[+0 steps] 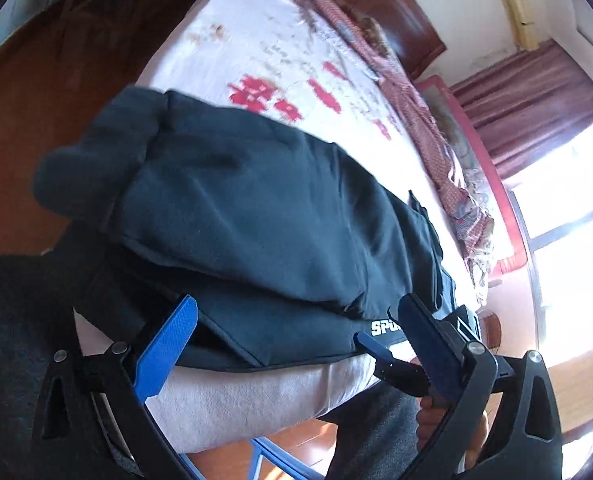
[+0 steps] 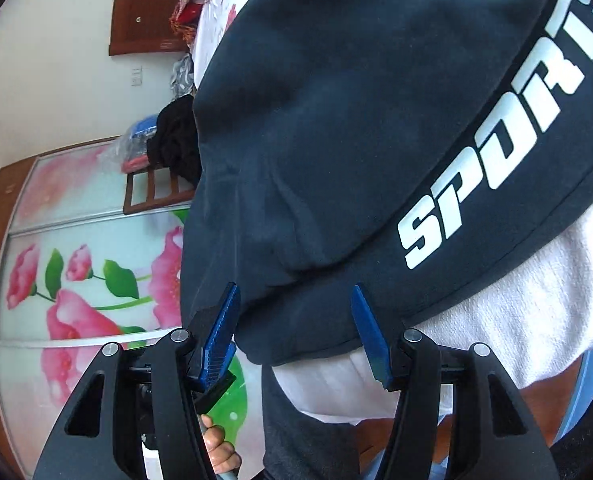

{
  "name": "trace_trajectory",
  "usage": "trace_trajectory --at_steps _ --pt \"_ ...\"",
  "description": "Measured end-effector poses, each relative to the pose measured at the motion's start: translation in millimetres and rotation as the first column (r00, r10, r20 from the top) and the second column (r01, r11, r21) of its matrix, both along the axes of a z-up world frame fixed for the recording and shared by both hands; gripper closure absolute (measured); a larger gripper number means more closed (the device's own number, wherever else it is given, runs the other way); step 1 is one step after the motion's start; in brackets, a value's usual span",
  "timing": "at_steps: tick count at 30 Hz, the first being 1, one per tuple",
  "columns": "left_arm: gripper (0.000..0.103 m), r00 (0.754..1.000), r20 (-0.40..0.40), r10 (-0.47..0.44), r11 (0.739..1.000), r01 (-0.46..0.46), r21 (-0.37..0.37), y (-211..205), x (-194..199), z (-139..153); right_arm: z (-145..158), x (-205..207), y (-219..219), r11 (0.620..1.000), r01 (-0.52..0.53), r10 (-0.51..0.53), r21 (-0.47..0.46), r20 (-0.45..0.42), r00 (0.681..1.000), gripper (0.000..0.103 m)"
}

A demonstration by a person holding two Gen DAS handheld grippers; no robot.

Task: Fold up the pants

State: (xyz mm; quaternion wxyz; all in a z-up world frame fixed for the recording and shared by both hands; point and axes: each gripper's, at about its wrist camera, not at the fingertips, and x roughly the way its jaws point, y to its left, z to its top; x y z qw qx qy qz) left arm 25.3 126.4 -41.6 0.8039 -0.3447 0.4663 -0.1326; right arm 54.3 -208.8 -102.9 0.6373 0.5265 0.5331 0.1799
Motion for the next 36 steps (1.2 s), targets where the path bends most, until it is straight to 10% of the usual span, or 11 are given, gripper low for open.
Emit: trace_trajectory --at_steps 9,13,18,29,33,36 --pt "0.003 0.98 -0.049 0.191 0.956 -0.197 -0.219 20.6 14.9 -33.6 -2.4 -3.2 8.9 0.998 0.061 -0.061 0.003 0.034 0.998 0.049" --pt "0.005 0.963 -0.056 0.265 0.922 -0.27 -0.276 34.8 8.7 -42.1 -0.5 -4.6 2.6 0.996 0.057 -0.052 -0.063 0.068 0.996 0.091" --pt "0.047 0.954 0.006 0.299 0.929 -0.289 -0.232 38.7 -4.9 -23.7 23.7 -5.0 -1.7 0.993 0.016 0.003 -0.114 0.167 0.986 0.096" --pt "0.056 0.95 0.017 0.311 0.937 -0.303 -0.171 87.9 -59.8 -15.1 20.8 -30.0 -12.8 0.973 -0.086 0.115 -0.215 0.123 0.986 0.1" --pt "0.051 0.952 -0.023 0.305 0.939 -0.305 -0.157 95.2 -62.8 -21.3 8.3 -34.6 -11.8 0.997 -0.05 0.056 -0.052 0.106 0.993 0.1" --pt "0.028 0.962 0.007 0.273 0.948 -0.268 -0.17 83.6 -56.2 -12.3 15.8 -27.0 10.4 0.996 -0.082 0.077 0.034 0.118 0.99 0.045"
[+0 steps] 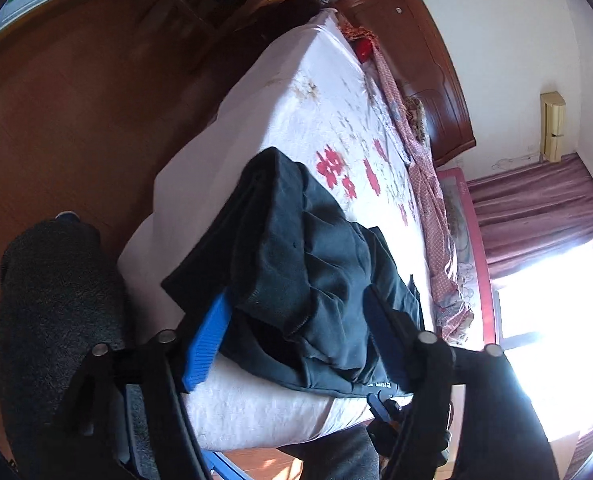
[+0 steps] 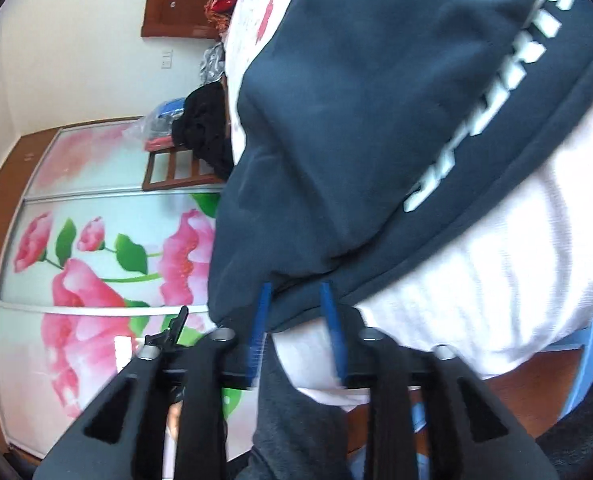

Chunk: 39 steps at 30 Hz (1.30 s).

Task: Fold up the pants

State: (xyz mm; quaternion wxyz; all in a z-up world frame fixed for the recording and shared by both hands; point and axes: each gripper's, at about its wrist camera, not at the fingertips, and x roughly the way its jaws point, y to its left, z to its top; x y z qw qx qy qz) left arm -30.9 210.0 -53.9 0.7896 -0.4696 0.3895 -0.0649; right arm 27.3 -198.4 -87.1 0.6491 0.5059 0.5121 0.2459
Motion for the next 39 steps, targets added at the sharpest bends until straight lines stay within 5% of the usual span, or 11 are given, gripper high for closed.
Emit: trace_trajectory --at_steps 3,8,15,18,21,25,31,33,35,36,39 --pt "0.017 1.0 -0.019 -0.013 0.999 0.014 0.03 -11.4 8.2 1.8 -3.2 12.6 21.4 0.998 -0.038 0.039 0.043 -0.005 0.999 0.039" --pt "0.017 1.0 -0.022 0.023 0.998 -0.024 -0.059 -7.4 12.3 -6.7 -19.1 28.5 47.8 0.988 -0.043 0.051 0.147 -0.049 0.997 0.039" --pt "0.017 0.998 0.063 0.013 0.997 -0.008 -0.078 -10.1 22.9 16.4 -33.1 40.6 71.9 0.984 0.003 0.026 0.177 -0.162 0.987 0.039" --pt "0.017 0.999 0.052 0.0 0.999 0.003 -0.049 -8.7 24.0 20.0 -15.4 50.9 88.5 0.992 -0.099 0.104 0.083 -0.059 0.993 0.091" --pt "0.017 0.998 0.054 0.018 0.996 -0.023 0.09 -1.7 12.3 34.6 4.4 47.0 97.6 0.981 -0.192 0.192 -0.012 0.034 0.981 0.095" --pt "0.011 0.985 0.167 0.05 0.912 -0.113 0.394 -2.4 -3.2 79.1 -1.8 35.5 93.8 0.965 -0.251 0.253 -0.071 0.022 0.967 0.096" --pt "0.008 0.936 0.244 -0.253 0.829 0.08 0.553 -78.3 54.8 98.3 -23.4 27.5 96.3 0.955 -0.279 0.279 -0.104 -0.013 0.96 0.097" --pt "0.008 0.925 0.205 -0.319 0.784 0.137 0.606 -106.5 72.0 81.2 -16.7 29.2 96.4 0.945 -0.3 0.303 -0.129 0.002 0.953 0.092" --pt "0.009 0.939 0.122 -0.323 0.743 0.172 0.647 -116.2 83.5 59.1 -3.5 28.2 91.9 0.915 -0.371 0.372 -0.158 -0.019 0.928 0.072" --pt "0.009 0.953 0.071 -0.295 0.744 0.183 0.642 -111.9 87.1 47.0 10.5 26.7 80.0 0.901 -0.378 0.385 -0.212 -0.006 0.923 0.061" --pt "0.01 0.973 -0.041 -0.227 0.764 0.204 0.612 -91.8 85.9 16.1 64.0 38.6 14.1 0.864 -0.231 0.312 -0.447 0.116 0.943 0.061"
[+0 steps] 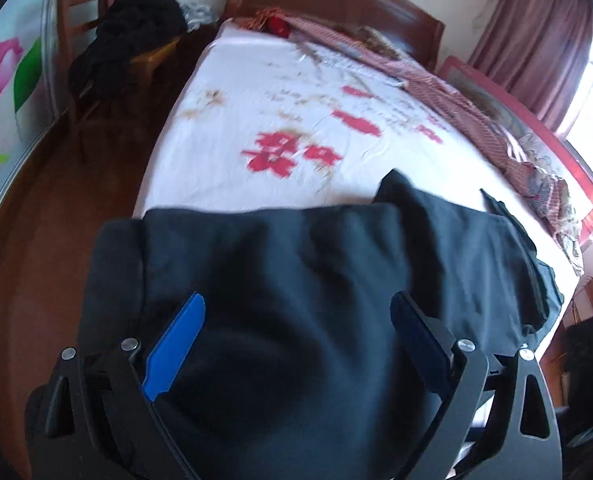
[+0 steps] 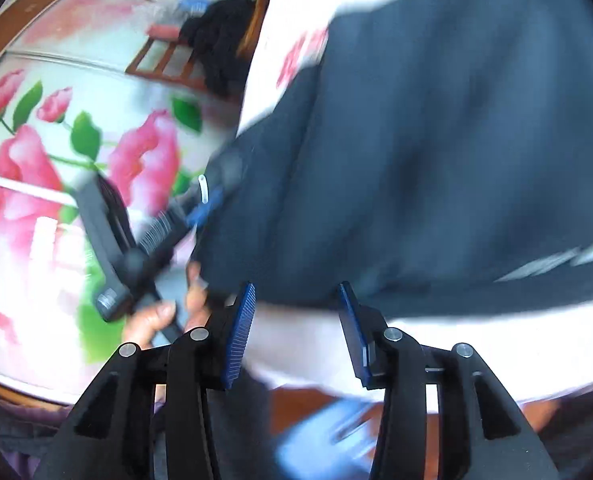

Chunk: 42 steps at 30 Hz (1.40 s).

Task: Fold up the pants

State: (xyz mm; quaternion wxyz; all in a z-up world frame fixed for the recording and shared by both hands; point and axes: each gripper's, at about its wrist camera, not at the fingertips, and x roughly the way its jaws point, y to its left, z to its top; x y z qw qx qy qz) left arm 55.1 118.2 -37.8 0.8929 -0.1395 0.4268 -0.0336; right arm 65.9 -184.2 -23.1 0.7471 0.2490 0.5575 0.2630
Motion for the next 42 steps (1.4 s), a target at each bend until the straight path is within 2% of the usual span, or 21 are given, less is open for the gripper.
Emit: trace_trajectory --at_steps 2,3,5,7,11,12,14,16,17,18,19,21,23,25,27,29,30,33,37,40,42 --pt "0.013 1.0 -0.016 -0.016 1.0 0.016 0.0 3.0 -4.4 -14.9 34.4 28.2 -54.2 0.967 0.163 -0.134 -0.195 0.156 0.979 0.043" --pt "0.013 0.999 -0.005 -0.032 0.999 0.032 0.032 -1.5 -7.8 -12.9 51.1 47.4 -78.3 0.911 0.255 -0.172 -0.323 0.263 0.949 0.024" --pt "0.012 0.999 -0.018 -0.036 0.996 0.037 0.082 -13.3 -7.8 -15.3 64.8 93.4 -116.7 0.764 0.395 -0.21 -0.511 0.382 0.9 0.021" --pt "0.012 0.999 -0.028 -0.028 0.995 0.03 0.093 -16.5 -5.3 -17.6 57.5 148.1 -144.9 0.656 0.443 -0.229 -0.611 0.399 0.888 0.021" --pt "0.009 0.999 -0.041 -0.021 0.994 0.025 0.11 -19.7 -0.3 -18.1 24.9 230.0 -159.5 0.541 0.4 -0.199 -0.739 0.35 0.915 0.021" --pt "0.008 0.999 -0.044 -0.021 0.993 0.025 0.113 -20.3 1.2 -19.0 15.5 243.0 -156.9 0.499 0.384 -0.18 -0.777 0.34 0.923 0.021" --pt "0.006 0.999 -0.049 -0.018 0.993 0.024 0.12 -22.2 3.1 -20.3 -2.1 258.8 -157.4 0.45 0.342 -0.158 -0.825 0.303 0.94 0.021" --pt "0.004 0.999 -0.051 -0.016 0.992 0.022 0.125 -24.0 4.5 -21.2 -16.3 265.6 -149.1 0.434 0.306 -0.156 -0.847 0.264 0.952 0.035" --pt "0.003 0.998 -0.052 -0.018 0.991 0.024 0.132 -25.4 5.2 -21.8 -23.9 267.3 -151.0 0.413 0.289 -0.149 -0.864 0.249 0.957 0.036" --pt "0.002 0.998 -0.055 -0.021 0.99 0.028 0.14 -26.6 6.1 -22.5 -24.0 266.0 -149.7 0.424 0.3 -0.145 -0.855 0.263 0.954 0.047" --pt "0.002 0.998 -0.059 -0.022 0.989 0.03 0.146 -27.4 7.0 -22.9 -22.9 267.6 -152.9 0.45 0.299 -0.147 -0.842 0.26 0.954 0.074" --pt "0.002 0.998 -0.064 -0.023 0.989 0.032 0.145 -27.0 7.2 -22.5 -19.3 267.8 -159.9 0.466 0.307 -0.155 -0.829 0.265 0.952 0.095" --pt "0.002 0.997 -0.066 -0.026 0.989 0.036 0.142 -26.4 6.8 -22.2 -8.0 260.1 -179.2 0.535 0.354 -0.207 -0.767 0.287 0.935 0.096" --pt "0.002 0.998 -0.064 -0.029 0.989 0.038 0.141 -25.9 6.2 -22.3 16.6 241.8 -207.4 0.608 0.454 -0.302 -0.652 0.339 0.891 0.096" --pt "0.002 0.998 -0.063 -0.031 0.989 0.04 0.144 -26.1 5.8 -22.3 46.3 213.6 -236.7 0.641 0.547 -0.379 -0.538 0.398 0.836 0.097" --pt "0.002 0.997 -0.063 -0.037 0.989 0.046 0.142 -25.4 5.7 -22.1 72.9 174.3 -272.5 0.65 0.632 -0.465 -0.421 0.437 0.77 0.097" --pt "0.002 0.997 -0.063 -0.043 0.989 0.052 0.141 -25.3 5.5 -22.0 82.1 152.1 -292.4 0.648 0.67 -0.511 -0.363 0.444 0.736 0.097" --pt "0.002 0.995 -0.063 -0.073 0.987 0.081 0.139 -23.6 4.7 -21.4 85.5 82.8 -353.2 0.587 0.773 -0.654 -0.242 0.421 0.628 0.097" --pt "0.002 0.99 -0.058 -0.129 0.979 0.137 0.153 -23.7 1.6 -21.2 28.8 10.1 -418.4 0.478 0.859 -0.81 -0.183 0.286 0.512 0.097" --pt "0.002 0.984 -0.067 -0.165 0.972 0.173 0.158 -23.3 0.7 -20.3 -30.1 -17.6 -432.1 0.434 0.875 -0.862 -0.216 0.182 0.472 0.097" --pt "0.002 0.98 -0.078 -0.182 0.968 0.192 0.162 -23.6 1.6 -19.4 -47.7 -28.3 -428.0 0.412 0.891 -0.881 -0.191 0.168 0.443 0.097"
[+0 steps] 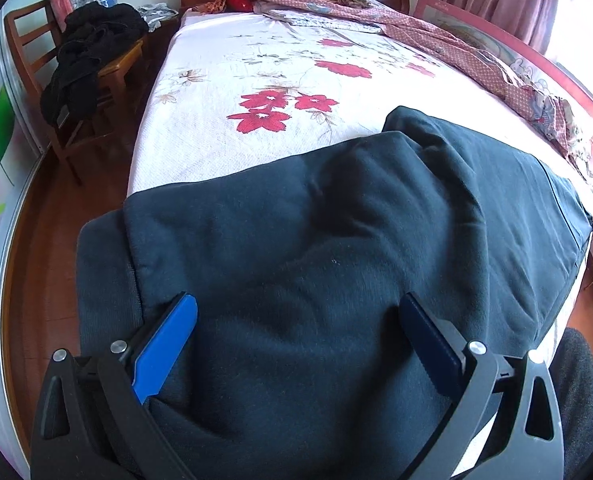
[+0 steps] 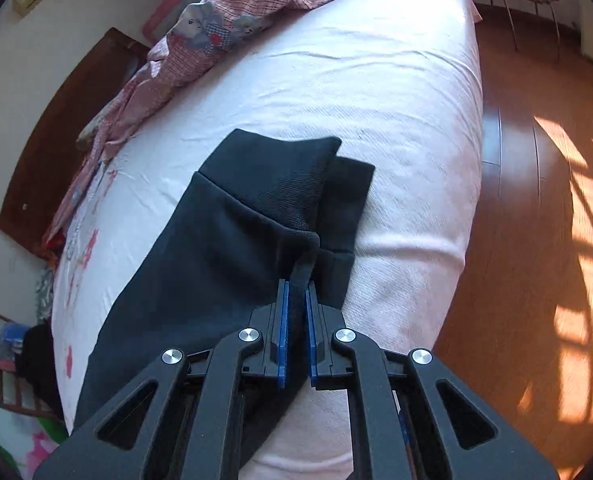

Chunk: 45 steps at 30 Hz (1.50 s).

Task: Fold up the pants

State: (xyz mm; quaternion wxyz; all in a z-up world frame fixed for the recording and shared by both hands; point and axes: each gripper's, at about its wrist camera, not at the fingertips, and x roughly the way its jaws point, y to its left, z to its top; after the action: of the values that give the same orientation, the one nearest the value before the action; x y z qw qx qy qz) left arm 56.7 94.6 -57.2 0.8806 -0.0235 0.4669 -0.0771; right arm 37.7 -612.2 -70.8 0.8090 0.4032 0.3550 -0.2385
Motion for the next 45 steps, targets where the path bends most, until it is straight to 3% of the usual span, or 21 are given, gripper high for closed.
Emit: trace_trajectory --at_steps 3,6,8,11,12,14,15,16,17,19,22,26,29,31,32,34,38,39,41,43,45 --pt "0.002 1.0 -0.007 -0.015 1.0 0.015 -0.001 0.4 0.2 0.8 11.5 -3.8 9.0 0.999 0.012 -0.01 -0.04 0.04 0.999 0.097" --pt "0.002 0.999 -0.016 -0.036 0.999 0.036 -0.009 1.2 1.5 0.7 45.6 -6.2 14.5 0.994 -0.021 0.03 -0.109 0.076 0.997 0.097" --pt "0.002 0.997 -0.028 -0.07 0.997 0.069 -0.031 5.0 2.6 0.9 56.2 -2.1 11.8 0.986 -0.042 0.051 -0.164 0.047 0.998 0.097" --pt "0.002 0.988 -0.041 -0.15 0.987 0.148 -0.058 10.4 3.6 0.6 22.4 12.8 -5.5 0.989 -0.051 0.04 -0.142 -0.082 0.996 0.097" --pt "0.002 0.983 -0.045 -0.177 0.983 0.174 -0.062 11.3 3.5 0.7 4.0 18.0 -8.7 0.994 -0.059 0.049 -0.087 -0.109 0.993 0.096" --pt "0.002 0.977 -0.056 -0.204 0.977 0.2 -0.067 12.1 3.7 1.9 4.2 1.0 -5.0 0.997 -0.026 0.025 -0.069 -0.013 1.0 0.072" --pt "0.002 0.977 -0.059 -0.205 0.977 0.201 -0.067 11.6 3.5 2.6 7.0 -3.3 -1.2 0.998 -0.016 0.017 -0.055 0.013 1.0 0.012" --pt "0.002 0.977 -0.062 -0.204 0.978 0.2 -0.064 10.5 3.1 2.7 8.8 -6.2 4.6 0.998 0.0 -0.002 -0.059 -0.032 0.999 0.004" --pt "0.002 0.977 -0.06 -0.204 0.978 0.2 -0.057 9.0 2.5 2.7 11.7 -10.9 13.0 0.998 -0.001 -0.004 -0.068 -0.072 0.997 0.004" --pt "0.002 0.978 -0.054 -0.2 0.979 0.198 -0.051 8.0 1.4 2.9 21.1 -29.7 37.7 1.0 -0.001 0.001 -0.015 0.006 1.0 0.004" --pt "0.002 0.982 -0.047 -0.181 0.982 0.178 -0.059 8.6 -1.8 6.8 30.7 -35.3 103.6 0.968 -0.221 0.201 0.122 0.153 0.967 0.004" --pt "0.002 0.989 -0.024 -0.147 0.984 0.144 -0.105 8.6 -7.6 16.5 23.6 -22.6 205.2 0.821 -0.512 0.434 0.25 0.307 0.847 0.005" --pt "0.002 0.991 0.002 -0.137 0.984 0.136 -0.116 6.7 -13.1 19.6 6.4 -5.8 258.0 0.738 -0.61 0.514 0.289 0.345 0.785 0.005" --pt "0.002 0.992 -0.025 -0.126 0.99 0.124 -0.068 8.5 -13.5 10.6 -5.5 1.7 280.1 0.754 -0.608 0.561 0.246 0.239 0.793 0.005" --pt "0.003 0.99 -0.019 -0.143 0.988 0.142 -0.068 10.9 -15.7 6.8 -4.0 2.1 285.7 0.753 -0.629 0.591 0.191 0.222 0.775 0.006" --pt "0.003 0.985 0.012 -0.171 0.984 0.172 -0.038 12.2 -22.5 3.0 3.0 1.3 289.9 0.757 -0.64 0.625 0.131 0.139 0.768 0.017" --pt "0.007 0.988 0.006 -0.156 0.988 0.156 -0.022 13.2 -27.0 6.7 11.7 6.3 287.3 0.746 -0.653 0.652 0.131 0.056 0.756 0.019" --pt "0.007 0.99 -0.004 -0.142 0.99 0.142 -0.012 13.1 -27.9 10.8 20.3 7.7 290.3 0.746 -0.654 0.652 0.129 0.063 0.756 0.019" --pt "0.008 0.995 -0.008 -0.097 0.995 0.097 -0.038 17.5 -32.1 26.1 43.2 11.8 297.9 0.732 -0.672 0.652 0.112 0.171 0.739 0.019" --pt "0.007 0.997 0.056 -0.049 0.995 0.053 -0.088 24.2 -34.3 48.8 59.1 33.7 313.6 0.701 -0.704 0.661 0.11 0.271 0.7 0.019" --pt "0.005 0.991 0.133 -0.022 0.984 0.045 -0.172 24.8 -22.9 70.5 66.4 71.4 338.7 0.673 -0.734 0.681 0.096 0.309 0.664 0.019"
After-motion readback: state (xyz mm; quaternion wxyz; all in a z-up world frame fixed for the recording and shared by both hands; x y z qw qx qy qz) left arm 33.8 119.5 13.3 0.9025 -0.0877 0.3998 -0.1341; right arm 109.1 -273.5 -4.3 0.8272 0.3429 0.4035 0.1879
